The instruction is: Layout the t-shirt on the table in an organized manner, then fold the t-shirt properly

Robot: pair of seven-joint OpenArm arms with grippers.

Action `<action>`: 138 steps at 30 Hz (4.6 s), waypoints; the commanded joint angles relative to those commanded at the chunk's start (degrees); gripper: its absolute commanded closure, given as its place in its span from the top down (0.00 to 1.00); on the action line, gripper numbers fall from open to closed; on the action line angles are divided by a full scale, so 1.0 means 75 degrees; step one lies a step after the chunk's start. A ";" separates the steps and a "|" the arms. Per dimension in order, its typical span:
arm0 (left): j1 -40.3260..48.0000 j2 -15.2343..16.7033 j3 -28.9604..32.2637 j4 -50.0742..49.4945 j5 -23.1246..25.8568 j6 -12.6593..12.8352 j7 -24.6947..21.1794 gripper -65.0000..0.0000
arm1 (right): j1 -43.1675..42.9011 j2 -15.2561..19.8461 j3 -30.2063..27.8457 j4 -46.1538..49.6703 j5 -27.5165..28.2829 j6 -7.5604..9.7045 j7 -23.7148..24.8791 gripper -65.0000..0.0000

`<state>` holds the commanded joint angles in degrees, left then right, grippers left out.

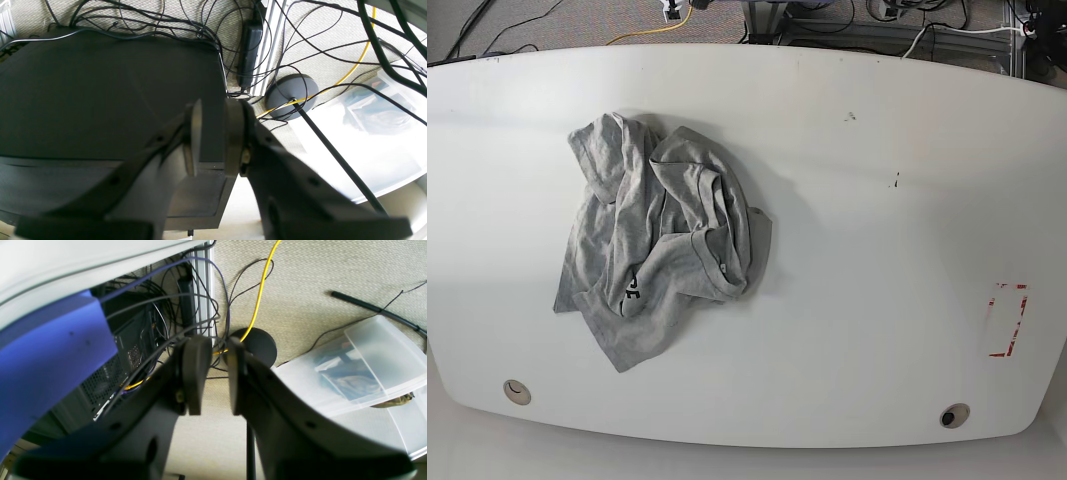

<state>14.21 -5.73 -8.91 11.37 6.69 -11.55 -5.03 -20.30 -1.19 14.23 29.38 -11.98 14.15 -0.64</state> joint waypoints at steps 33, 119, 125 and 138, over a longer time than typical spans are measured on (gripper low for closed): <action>-0.0143 0.0043 -0.0025 0.0036 -0.0031 -0.0025 -0.0038 0.16 | 0.0579 -0.0023 -0.0039 -0.0103 -0.0014 -0.0005 0.0056 0.19; 0.7172 -0.1130 -0.0775 1.1488 -0.2703 -0.0048 -0.1820 0.16 | -0.7239 -0.0363 0.0336 1.1642 0.2190 -0.0005 0.0067 0.03; 0.7172 -0.1130 -0.0799 1.2368 -0.2703 -0.0048 -0.1820 0.16 | -0.6759 0.0024 0.0465 1.1631 0.2295 0.0007 0.0067 0.03; 0.6105 -0.1153 -0.0189 1.2907 -0.2644 -0.0048 -0.1808 0.16 | -0.4989 0.0024 0.0465 1.1642 0.2295 0.0007 0.0067 0.03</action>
<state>60.00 -14.37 -10.33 108.18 -13.14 -11.91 -18.59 -57.71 -1.01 17.71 116.70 5.23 14.20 -0.13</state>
